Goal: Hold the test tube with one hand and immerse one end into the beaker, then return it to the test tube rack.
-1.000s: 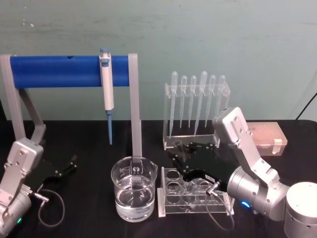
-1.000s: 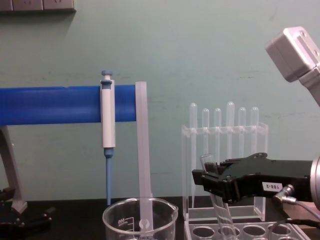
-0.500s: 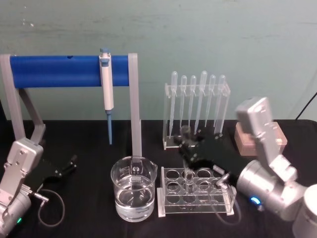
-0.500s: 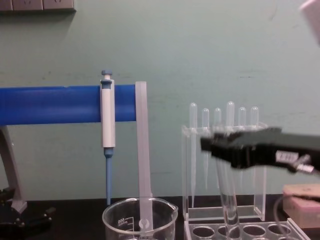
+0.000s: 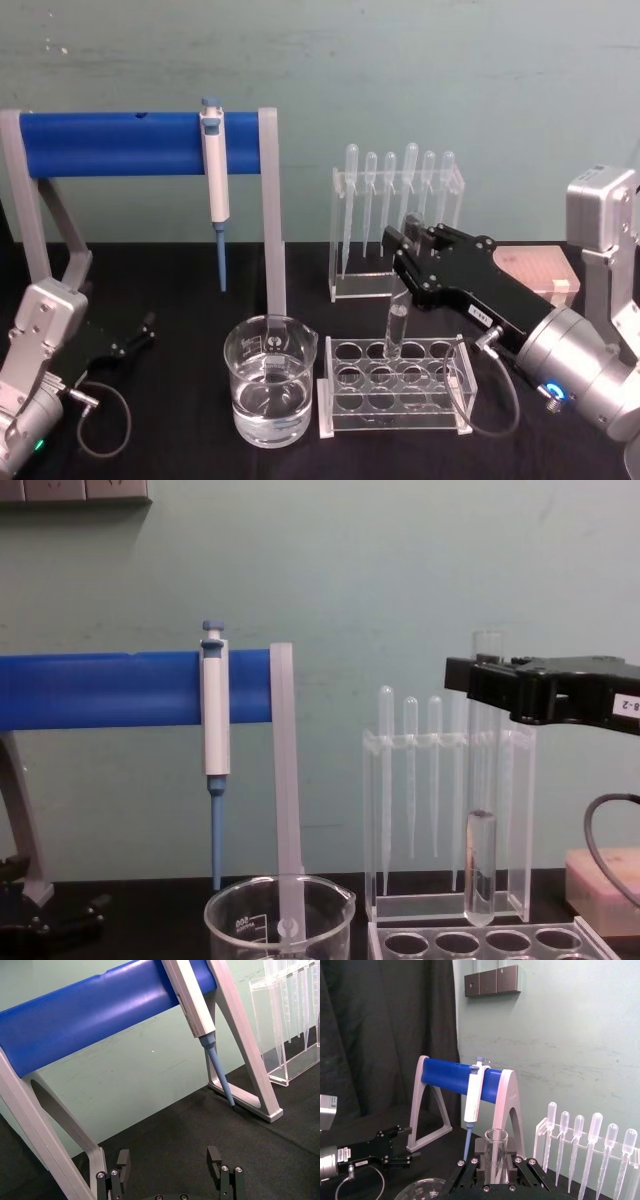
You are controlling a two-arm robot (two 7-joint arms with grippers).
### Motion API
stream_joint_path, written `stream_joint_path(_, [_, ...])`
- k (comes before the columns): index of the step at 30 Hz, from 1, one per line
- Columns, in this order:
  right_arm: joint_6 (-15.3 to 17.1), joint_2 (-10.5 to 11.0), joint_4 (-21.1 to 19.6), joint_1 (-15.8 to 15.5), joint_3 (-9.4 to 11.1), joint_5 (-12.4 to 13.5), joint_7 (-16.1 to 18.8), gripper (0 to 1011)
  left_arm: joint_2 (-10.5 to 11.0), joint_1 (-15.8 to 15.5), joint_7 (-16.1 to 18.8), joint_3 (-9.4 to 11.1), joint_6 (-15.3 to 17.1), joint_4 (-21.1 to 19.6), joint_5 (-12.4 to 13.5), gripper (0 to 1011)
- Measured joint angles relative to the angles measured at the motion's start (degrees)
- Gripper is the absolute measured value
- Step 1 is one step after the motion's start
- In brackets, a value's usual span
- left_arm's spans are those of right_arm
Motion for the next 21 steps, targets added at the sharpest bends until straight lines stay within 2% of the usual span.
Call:
stream_joint_path(10, [0.62, 0.97, -0.93, 1.26, -0.81, 0.12, -0.03, 230, 0.0, 0.0, 0.0, 0.0, 0.0, 0.0, 0.0, 1000])
stream_joint_path(15, [1.85, 0.91, -1.72, 3.34, -2.29, -0.53, 0.02, 231, 0.0, 0.0, 0.0, 0.0, 0.0, 0.0, 0.0, 1000])
stream_joint_path(21, [4.3, -1.02, -1.36, 8.02, -5.69, -1.17, 0.3, 230, 0.0, 0.0, 0.0, 0.0, 0.0, 0.0, 0.0, 1000])
